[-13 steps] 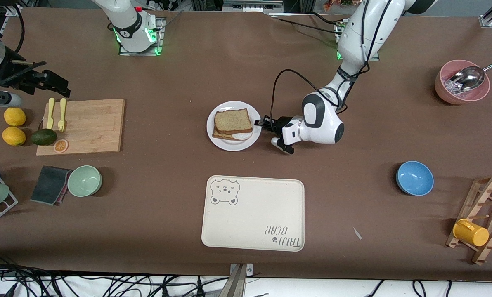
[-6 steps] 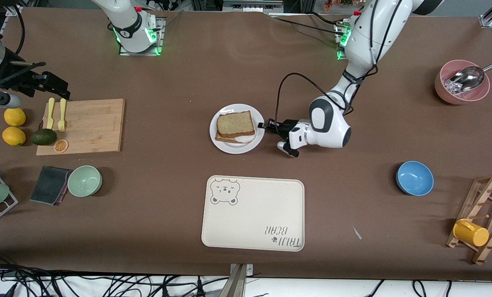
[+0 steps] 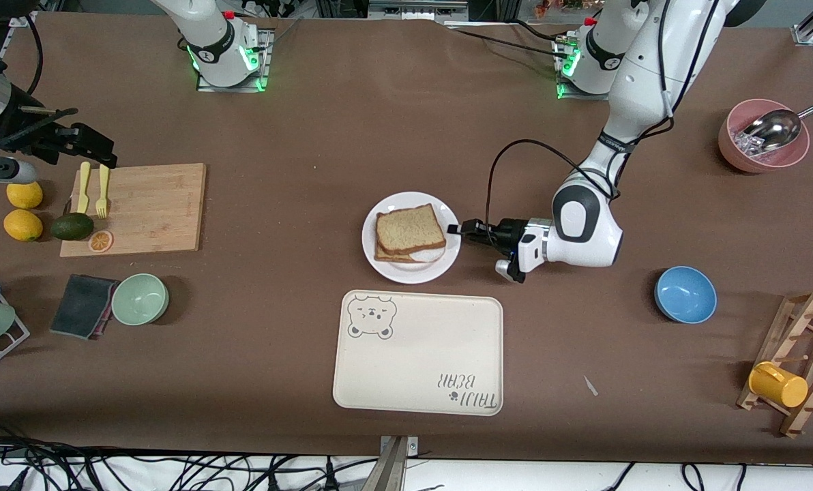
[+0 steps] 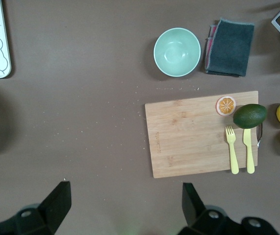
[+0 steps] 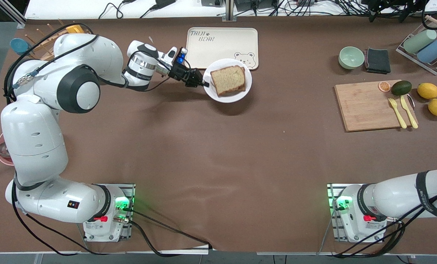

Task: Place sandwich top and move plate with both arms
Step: 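Slide the white plate onto the bear tray with the left gripper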

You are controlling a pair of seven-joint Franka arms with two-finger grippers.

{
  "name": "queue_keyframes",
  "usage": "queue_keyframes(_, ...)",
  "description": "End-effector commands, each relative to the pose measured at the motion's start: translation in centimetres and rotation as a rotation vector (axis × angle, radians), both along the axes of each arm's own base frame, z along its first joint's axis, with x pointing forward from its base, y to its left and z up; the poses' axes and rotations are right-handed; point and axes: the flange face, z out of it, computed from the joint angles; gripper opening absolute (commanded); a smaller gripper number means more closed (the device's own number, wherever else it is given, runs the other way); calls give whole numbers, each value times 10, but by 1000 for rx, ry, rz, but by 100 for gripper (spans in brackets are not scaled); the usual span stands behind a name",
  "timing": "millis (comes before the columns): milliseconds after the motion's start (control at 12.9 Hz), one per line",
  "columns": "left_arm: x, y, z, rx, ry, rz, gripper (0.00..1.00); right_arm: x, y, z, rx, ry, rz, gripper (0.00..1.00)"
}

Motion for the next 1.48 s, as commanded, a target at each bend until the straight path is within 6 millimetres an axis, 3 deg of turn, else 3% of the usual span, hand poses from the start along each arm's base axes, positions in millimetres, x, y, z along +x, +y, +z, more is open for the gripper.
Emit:
queue_keyframes(0, 43, -8, 36, -43, -20, 56, 0, 2, -1, 6, 0, -9, 2, 100)
queue_keyframes(233, 72, -5, 44, -44, -19, 101, 0, 2, 1, 6, 0, -9, 4, 100)
queue_keyframes(543, 124, 17, 21, -64, -61, 189, 0, 1, 1, 6, 0, -7, 4, 100)
queue_keyframes(776, 144, 8, 5, -72, -82, 305, 0, 1, 0, 6, -2, -4, 4, 100)
queue_keyframes(1009, 148, -1, -1, -68, -48, 326, 0, 1, 0, 6, -2, -4, 6, 100)
queue_keyframes(1165, 137, -17, -24, -55, -13, 314, 0, 1, -1, 6, -2, -4, 4, 100)
queue_keyframes(1398, 139, -19, -22, -51, 3, 335, 0, 1, 1, 6, 0, -4, 5, 100)
